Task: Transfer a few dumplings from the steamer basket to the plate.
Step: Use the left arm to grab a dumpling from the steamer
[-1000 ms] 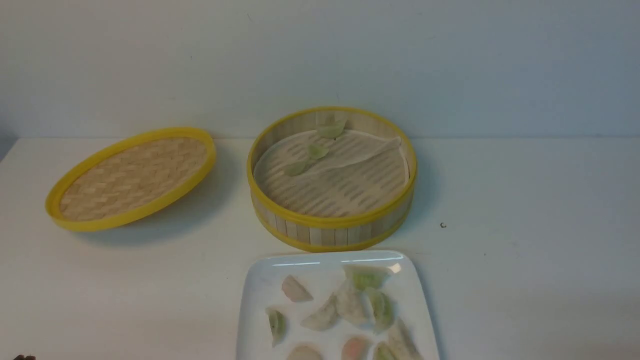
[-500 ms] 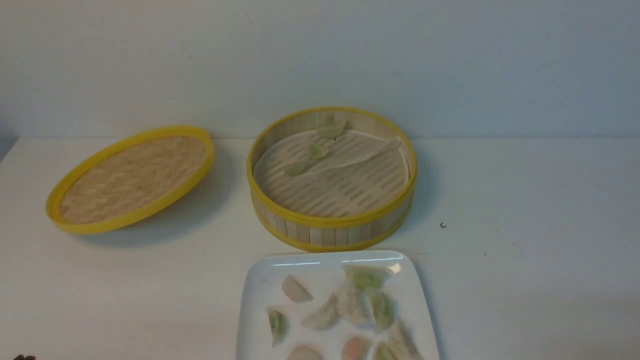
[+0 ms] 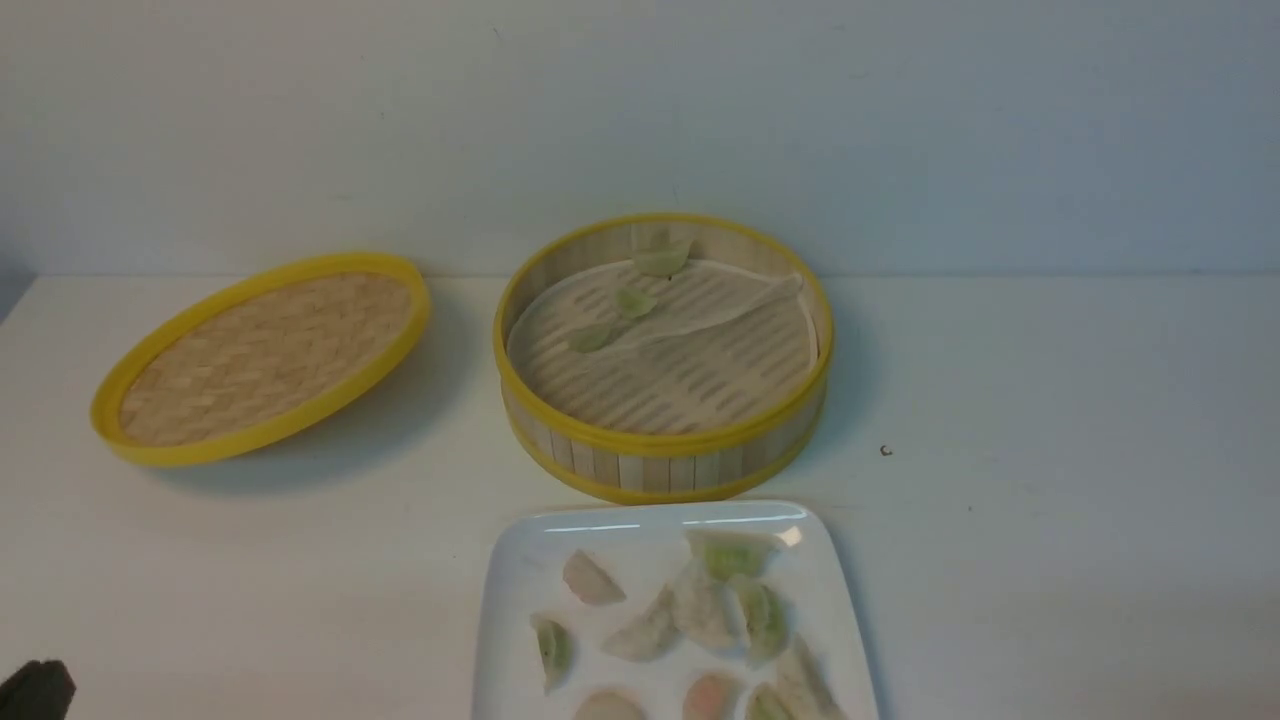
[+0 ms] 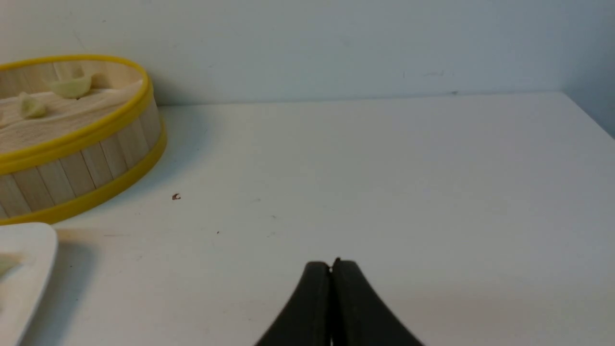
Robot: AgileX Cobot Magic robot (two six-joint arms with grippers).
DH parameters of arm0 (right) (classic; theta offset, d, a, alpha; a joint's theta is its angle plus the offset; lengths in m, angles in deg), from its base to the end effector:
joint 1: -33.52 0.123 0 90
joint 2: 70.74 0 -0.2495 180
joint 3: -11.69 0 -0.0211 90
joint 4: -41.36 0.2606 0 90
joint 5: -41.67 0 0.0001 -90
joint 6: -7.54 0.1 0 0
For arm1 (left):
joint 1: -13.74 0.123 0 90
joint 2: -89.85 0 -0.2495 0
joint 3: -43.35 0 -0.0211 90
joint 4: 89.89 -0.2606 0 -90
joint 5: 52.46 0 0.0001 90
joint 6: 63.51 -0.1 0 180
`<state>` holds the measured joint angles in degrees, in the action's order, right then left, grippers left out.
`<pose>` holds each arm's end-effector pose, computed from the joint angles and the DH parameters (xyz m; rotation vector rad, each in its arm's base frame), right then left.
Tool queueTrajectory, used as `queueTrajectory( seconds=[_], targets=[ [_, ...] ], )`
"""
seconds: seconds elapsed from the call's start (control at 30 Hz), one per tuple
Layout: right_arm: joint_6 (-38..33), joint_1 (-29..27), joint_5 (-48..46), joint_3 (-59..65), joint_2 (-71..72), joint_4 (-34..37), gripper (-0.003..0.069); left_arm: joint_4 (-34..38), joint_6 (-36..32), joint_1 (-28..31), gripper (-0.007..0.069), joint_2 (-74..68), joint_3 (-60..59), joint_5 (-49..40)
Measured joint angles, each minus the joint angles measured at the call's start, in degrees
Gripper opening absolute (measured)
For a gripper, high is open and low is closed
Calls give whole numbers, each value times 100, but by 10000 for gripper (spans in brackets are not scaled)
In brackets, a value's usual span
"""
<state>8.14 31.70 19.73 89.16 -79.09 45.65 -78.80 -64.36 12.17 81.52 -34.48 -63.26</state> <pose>0.1067 -0.0006 0.1688 0.0858 1.8781 0.0593 0.1108 -0.0067 0.1858 -0.0980 1.6892 -0.1825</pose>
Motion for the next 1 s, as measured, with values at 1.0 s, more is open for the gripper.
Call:
queueTrajectory(
  seconds=[1.0],
  targets=[
    [657, 0, 2437, 33, 0, 5252, -14, 697, 777, 0, -6, -3317, 5794, -3046]
  ],
)
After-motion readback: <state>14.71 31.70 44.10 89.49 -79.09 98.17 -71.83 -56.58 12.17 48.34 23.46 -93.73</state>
